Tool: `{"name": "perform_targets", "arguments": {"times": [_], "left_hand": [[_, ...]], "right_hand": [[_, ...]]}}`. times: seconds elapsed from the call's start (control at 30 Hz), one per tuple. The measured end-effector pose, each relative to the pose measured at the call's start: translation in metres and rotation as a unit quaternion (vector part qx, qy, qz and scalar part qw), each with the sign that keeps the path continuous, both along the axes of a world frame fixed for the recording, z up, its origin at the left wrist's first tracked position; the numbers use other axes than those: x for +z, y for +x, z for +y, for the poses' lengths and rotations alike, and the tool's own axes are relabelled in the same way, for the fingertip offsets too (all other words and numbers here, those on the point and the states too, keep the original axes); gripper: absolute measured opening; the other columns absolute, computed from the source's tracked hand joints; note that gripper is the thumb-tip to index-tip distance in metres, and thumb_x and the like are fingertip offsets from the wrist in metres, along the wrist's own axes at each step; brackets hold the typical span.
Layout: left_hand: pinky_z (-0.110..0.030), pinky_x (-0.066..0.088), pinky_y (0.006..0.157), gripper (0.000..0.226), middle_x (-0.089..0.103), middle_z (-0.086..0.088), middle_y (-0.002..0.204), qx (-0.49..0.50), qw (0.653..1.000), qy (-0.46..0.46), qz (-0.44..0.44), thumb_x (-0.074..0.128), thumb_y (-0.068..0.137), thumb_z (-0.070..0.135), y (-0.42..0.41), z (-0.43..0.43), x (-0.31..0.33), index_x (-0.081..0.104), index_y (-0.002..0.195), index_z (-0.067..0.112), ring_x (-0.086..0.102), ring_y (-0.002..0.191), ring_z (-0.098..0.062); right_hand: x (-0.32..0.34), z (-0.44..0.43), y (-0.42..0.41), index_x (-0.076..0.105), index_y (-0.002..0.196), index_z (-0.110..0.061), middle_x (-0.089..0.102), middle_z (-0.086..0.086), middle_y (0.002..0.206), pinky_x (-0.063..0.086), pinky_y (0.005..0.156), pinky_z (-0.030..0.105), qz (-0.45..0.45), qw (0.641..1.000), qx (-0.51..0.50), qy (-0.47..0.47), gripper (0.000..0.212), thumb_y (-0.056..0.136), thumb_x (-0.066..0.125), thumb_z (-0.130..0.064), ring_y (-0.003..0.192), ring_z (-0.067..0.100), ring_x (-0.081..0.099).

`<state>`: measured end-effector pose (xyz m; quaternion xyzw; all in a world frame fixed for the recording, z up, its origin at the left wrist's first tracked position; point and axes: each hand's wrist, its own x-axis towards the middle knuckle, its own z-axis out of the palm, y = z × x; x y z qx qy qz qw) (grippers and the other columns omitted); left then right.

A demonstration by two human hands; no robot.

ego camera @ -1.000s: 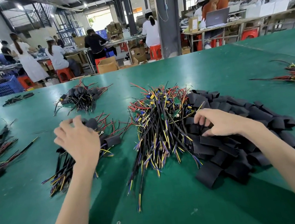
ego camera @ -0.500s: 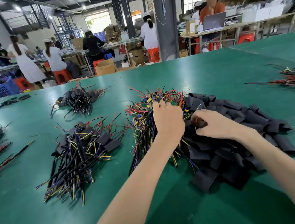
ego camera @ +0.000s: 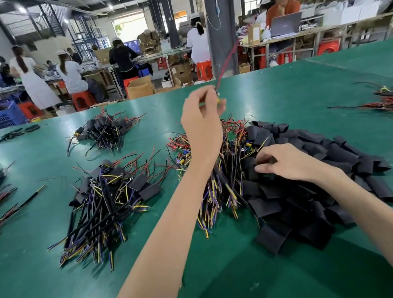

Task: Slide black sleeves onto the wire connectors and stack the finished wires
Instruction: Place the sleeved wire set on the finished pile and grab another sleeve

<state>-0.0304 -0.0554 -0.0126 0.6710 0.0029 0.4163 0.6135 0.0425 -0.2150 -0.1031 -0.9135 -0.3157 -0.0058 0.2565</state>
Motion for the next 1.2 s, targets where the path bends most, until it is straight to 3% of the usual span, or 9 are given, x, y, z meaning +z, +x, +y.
{"name": "perform_targets", "arguments": {"times": [0.2, 0.27, 0.33, 0.4, 0.5, 0.6, 0.73, 1.0, 1.2], "left_hand": [[-0.035, 0.054, 0.071, 0.012, 0.059, -0.009, 0.082, -0.028, 0.959, -0.217, -0.183, 0.039, 0.100, 0.001, -0.014, 0.007, 0.041, 0.050, 0.104, 0.000, 0.062, 0.072, -0.022], [-0.031, 0.052, 0.062, 0.014, 0.059, -0.007, 0.082, -0.009, 0.953, -0.225, -0.202, 0.036, 0.100, 0.001, -0.023, 0.019, 0.051, 0.049, 0.105, 0.000, 0.060, 0.067, -0.017], [-0.022, 0.044, 0.055, 0.016, 0.059, -0.013, 0.090, 0.028, 0.975, -0.129, -0.177, 0.031, 0.101, 0.001, -0.031, 0.036, 0.056, 0.046, 0.107, 0.004, 0.055, 0.066, -0.014], [-0.020, 0.039, 0.062, 0.023, 0.056, -0.011, 0.091, 0.070, 0.988, 0.071, -0.117, 0.028, 0.100, 0.001, -0.040, 0.052, 0.053, 0.046, 0.112, 0.009, 0.050, 0.071, -0.012], [-0.023, 0.034, 0.072, 0.023, 0.049, 0.001, 0.094, 0.140, 0.925, 0.353, 0.005, 0.037, 0.100, 0.012, -0.051, 0.071, 0.029, 0.059, 0.106, 0.010, 0.046, 0.083, -0.009], [-0.031, 0.038, 0.073, 0.014, 0.050, -0.007, 0.092, 0.147, 0.883, 0.436, 0.087, 0.052, 0.096, 0.019, -0.058, 0.086, -0.006, 0.062, 0.097, 0.009, 0.047, 0.079, -0.019], [-0.035, 0.042, 0.072, 0.009, 0.052, -0.007, 0.088, 0.148, 0.893, 0.406, 0.124, 0.059, 0.093, 0.016, -0.065, 0.100, -0.048, 0.066, 0.091, 0.011, 0.050, 0.073, -0.021], [-0.006, 0.033, 0.069, 0.006, 0.054, 0.000, 0.083, 0.156, 0.941, 0.294, 0.061, 0.061, 0.090, 0.011, -0.075, 0.102, -0.067, 0.066, 0.087, 0.013, 0.048, 0.075, 0.003], [-0.011, 0.033, 0.066, 0.008, 0.054, -0.001, 0.083, 0.128, 0.948, 0.288, 0.050, 0.061, 0.090, 0.009, -0.078, 0.096, -0.069, 0.066, 0.086, 0.015, 0.047, 0.074, -0.002]], "right_hand": [[-0.003, -0.001, 0.002, 0.063, 0.108, -0.014, 0.050, -0.006, 0.091, 0.039, 0.077, 0.023, 0.018, 1.000, 0.004, -0.025, 0.038, 0.075, 0.078, -0.023, 0.090, 0.016, 0.054], [-0.004, -0.001, 0.002, 0.061, 0.105, -0.018, 0.049, -0.008, 0.087, 0.038, 0.073, 0.023, 0.016, 1.000, 0.008, -0.019, 0.037, 0.073, 0.079, -0.022, 0.084, 0.014, 0.052], [-0.005, -0.002, 0.002, 0.058, 0.101, -0.020, 0.053, -0.005, 0.088, 0.039, 0.071, 0.025, 0.023, 1.000, 0.006, -0.015, 0.038, 0.071, 0.081, -0.023, 0.082, 0.015, 0.053], [-0.006, -0.002, 0.003, 0.056, 0.099, -0.021, 0.054, -0.004, 0.089, 0.040, 0.073, 0.026, 0.030, 0.999, -0.003, -0.013, 0.039, 0.070, 0.082, -0.026, 0.083, 0.015, 0.052], [-0.006, 0.001, 0.004, 0.058, 0.100, -0.019, 0.051, 0.000, 0.096, 0.034, 0.075, 0.024, 0.005, 1.000, -0.024, 0.012, 0.038, 0.071, 0.081, -0.025, 0.089, 0.016, 0.050], [-0.001, 0.002, 0.003, 0.062, 0.103, -0.013, 0.048, 0.003, 0.094, 0.028, 0.071, 0.021, -0.055, 0.994, -0.054, 0.075, 0.038, 0.071, 0.081, -0.021, 0.087, 0.018, 0.049], [0.001, 0.009, -0.004, 0.061, 0.105, -0.012, 0.053, 0.003, 0.096, 0.037, 0.075, 0.023, -0.085, 0.984, -0.050, 0.147, 0.040, 0.071, 0.081, -0.017, 0.087, 0.018, 0.051], [0.002, 0.023, -0.024, 0.062, 0.109, -0.014, 0.055, -0.005, 0.100, 0.038, 0.076, 0.009, -0.087, 0.973, -0.021, 0.212, 0.045, 0.069, 0.080, -0.005, 0.090, 0.006, 0.050], [0.009, 0.031, -0.040, 0.066, 0.104, -0.010, 0.052, -0.014, 0.090, 0.047, 0.086, 0.025, -0.087, 0.966, 0.010, 0.244, 0.041, 0.067, 0.082, -0.007, 0.083, 0.006, 0.052]]}}
